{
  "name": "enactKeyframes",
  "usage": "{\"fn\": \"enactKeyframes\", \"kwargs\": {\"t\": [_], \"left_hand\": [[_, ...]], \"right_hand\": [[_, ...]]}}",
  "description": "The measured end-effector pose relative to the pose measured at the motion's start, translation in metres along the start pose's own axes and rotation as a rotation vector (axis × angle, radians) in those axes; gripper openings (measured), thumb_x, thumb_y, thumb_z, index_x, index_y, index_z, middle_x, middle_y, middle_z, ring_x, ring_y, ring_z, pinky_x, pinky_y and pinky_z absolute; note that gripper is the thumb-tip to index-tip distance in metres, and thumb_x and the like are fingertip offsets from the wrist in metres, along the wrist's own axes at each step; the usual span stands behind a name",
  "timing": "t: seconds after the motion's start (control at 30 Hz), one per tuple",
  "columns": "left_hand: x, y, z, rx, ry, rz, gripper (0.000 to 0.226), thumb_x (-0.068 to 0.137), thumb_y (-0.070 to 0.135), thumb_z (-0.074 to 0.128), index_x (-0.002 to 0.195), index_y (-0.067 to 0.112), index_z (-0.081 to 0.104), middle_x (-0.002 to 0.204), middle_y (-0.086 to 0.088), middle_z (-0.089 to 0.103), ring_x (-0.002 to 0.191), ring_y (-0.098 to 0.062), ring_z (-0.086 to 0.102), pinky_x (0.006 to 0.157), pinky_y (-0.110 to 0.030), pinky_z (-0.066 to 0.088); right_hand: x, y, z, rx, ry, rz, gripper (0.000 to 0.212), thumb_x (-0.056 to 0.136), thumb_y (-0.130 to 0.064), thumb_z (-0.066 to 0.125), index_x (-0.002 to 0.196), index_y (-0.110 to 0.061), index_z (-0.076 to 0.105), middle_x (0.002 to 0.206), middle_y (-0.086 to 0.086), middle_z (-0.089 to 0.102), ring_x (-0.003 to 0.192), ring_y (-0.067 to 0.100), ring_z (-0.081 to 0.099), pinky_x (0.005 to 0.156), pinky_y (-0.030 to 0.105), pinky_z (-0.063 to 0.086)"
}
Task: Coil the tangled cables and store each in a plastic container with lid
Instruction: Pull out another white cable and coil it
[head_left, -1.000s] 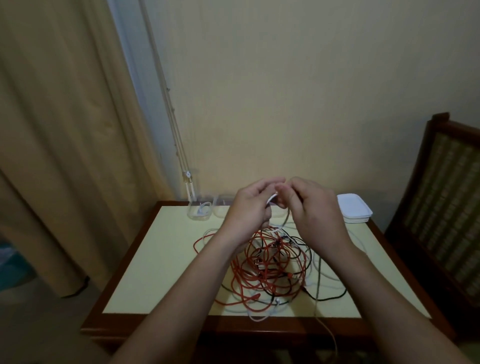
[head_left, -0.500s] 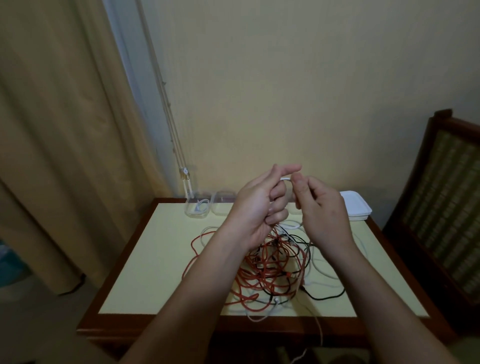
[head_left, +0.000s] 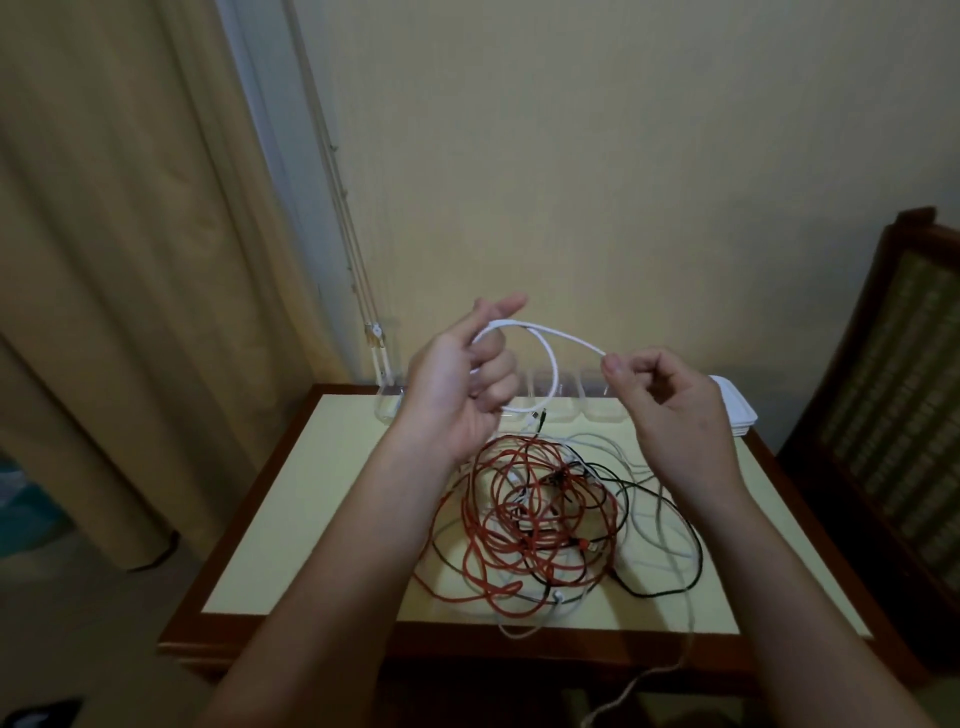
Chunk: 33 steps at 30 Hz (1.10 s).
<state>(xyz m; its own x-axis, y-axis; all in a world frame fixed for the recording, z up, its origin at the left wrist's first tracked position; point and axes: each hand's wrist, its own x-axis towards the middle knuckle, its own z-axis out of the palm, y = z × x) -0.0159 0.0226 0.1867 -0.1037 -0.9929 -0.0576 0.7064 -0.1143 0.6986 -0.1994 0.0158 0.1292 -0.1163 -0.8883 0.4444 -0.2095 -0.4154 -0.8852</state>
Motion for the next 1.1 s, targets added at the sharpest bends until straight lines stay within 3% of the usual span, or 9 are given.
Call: {"fn": "enactKeyframes", "kwargs": {"t": [0.2,0.33,0.47,0.57,0.7,0.8,0.9,1.03,1.1], "left_hand": [[0.007,0.027,-0.020,-0.166,0.105,0.125,0.036,0.097,0.009,0.029,0.106,0.002,0.063,0.046,0.008,0.022,0.032,-0.005,0.017,0.032,-0.019,0.010],[0.013,0.017,-0.022,-0.100,0.112,0.160,0.037,0.098,0.007,0.031,0.120,-0.001,0.059,0.050,0.008,0.028,0.035,-0.005,0.021,0.033,-0.018,0.014],[0.017,0.000,-0.022,0.188,0.106,0.240,0.033,0.104,0.007,0.041,0.131,-0.002,0.055,0.065,0.003,0.054,0.047,-0.007,0.044,0.044,-0.019,0.030],[0.014,-0.015,-0.015,0.392,0.041,0.273,0.029,0.107,0.010,0.041,0.132,-0.001,0.052,0.068,-0.003,0.065,0.063,-0.015,0.066,0.052,-0.018,0.047],[0.015,-0.032,-0.011,0.624,-0.068,0.273,0.034,0.108,0.012,0.038,0.140,0.002,0.045,0.073,-0.002,0.073,0.074,-0.016,0.072,0.066,-0.020,0.056],[0.014,-0.042,-0.009,0.765,-0.104,0.228,0.035,0.109,0.013,0.038,0.142,0.006,0.046,0.069,0.002,0.068,0.056,-0.012,0.065,0.053,-0.020,0.051],[0.010,-0.048,-0.007,0.868,-0.118,0.160,0.031,0.109,0.017,0.038,0.133,0.012,0.057,0.060,0.006,0.054,0.041,-0.008,0.038,0.041,-0.019,0.029],[0.004,-0.046,0.002,0.581,-0.178,-0.042,0.030,0.108,0.017,0.038,0.122,0.009,0.064,0.054,0.008,0.032,0.041,-0.003,0.021,0.040,-0.019,0.013],[0.003,-0.043,0.005,0.409,-0.199,-0.104,0.030,0.106,0.019,0.042,0.119,0.007,0.066,0.053,0.009,0.025,0.039,-0.001,0.017,0.039,-0.018,0.008]], "right_hand": [[0.005,0.033,-0.029,-0.088,0.088,0.078,0.014,0.091,-0.034,0.075,0.085,-0.024,0.068,0.074,-0.009,0.063,0.069,0.012,0.053,0.068,0.032,0.042],[0.001,0.034,-0.032,-0.357,0.040,-0.021,0.018,0.091,-0.030,0.073,0.076,-0.029,0.065,0.073,-0.013,0.064,0.062,0.006,0.054,0.059,0.018,0.040],[-0.004,0.027,-0.024,-0.548,-0.078,-0.252,0.014,0.094,-0.023,0.070,0.081,-0.023,0.068,0.072,-0.017,0.062,0.071,-0.006,0.055,0.064,0.019,0.037],[-0.006,0.020,-0.016,-0.524,-0.133,-0.342,0.016,0.096,-0.020,0.067,0.080,-0.019,0.068,0.071,-0.014,0.061,0.071,-0.004,0.055,0.064,0.010,0.035],[-0.009,0.011,-0.007,-0.467,-0.097,-0.362,0.024,0.096,-0.029,0.060,0.077,-0.016,0.068,0.058,-0.014,0.057,0.063,0.001,0.056,0.059,0.011,0.035],[-0.010,0.006,-0.004,-0.450,-0.049,-0.366,0.025,0.096,-0.028,0.059,0.075,-0.018,0.069,0.051,-0.020,0.046,0.055,-0.006,0.051,0.056,0.011,0.033],[-0.009,0.003,-0.003,-0.423,-0.003,-0.351,0.025,0.097,-0.028,0.059,0.076,-0.020,0.070,0.050,-0.022,0.047,0.054,-0.007,0.052,0.054,0.015,0.033],[-0.009,-0.004,-0.001,-0.296,0.036,-0.197,0.029,0.099,-0.039,0.061,0.086,-0.015,0.071,0.062,-0.008,0.060,0.057,0.007,0.052,0.053,0.020,0.038],[-0.010,-0.009,0.000,-0.200,0.031,-0.080,0.031,0.096,-0.048,0.057,0.094,-0.019,0.069,0.070,-0.010,0.062,0.059,0.003,0.050,0.054,0.018,0.036]]}}
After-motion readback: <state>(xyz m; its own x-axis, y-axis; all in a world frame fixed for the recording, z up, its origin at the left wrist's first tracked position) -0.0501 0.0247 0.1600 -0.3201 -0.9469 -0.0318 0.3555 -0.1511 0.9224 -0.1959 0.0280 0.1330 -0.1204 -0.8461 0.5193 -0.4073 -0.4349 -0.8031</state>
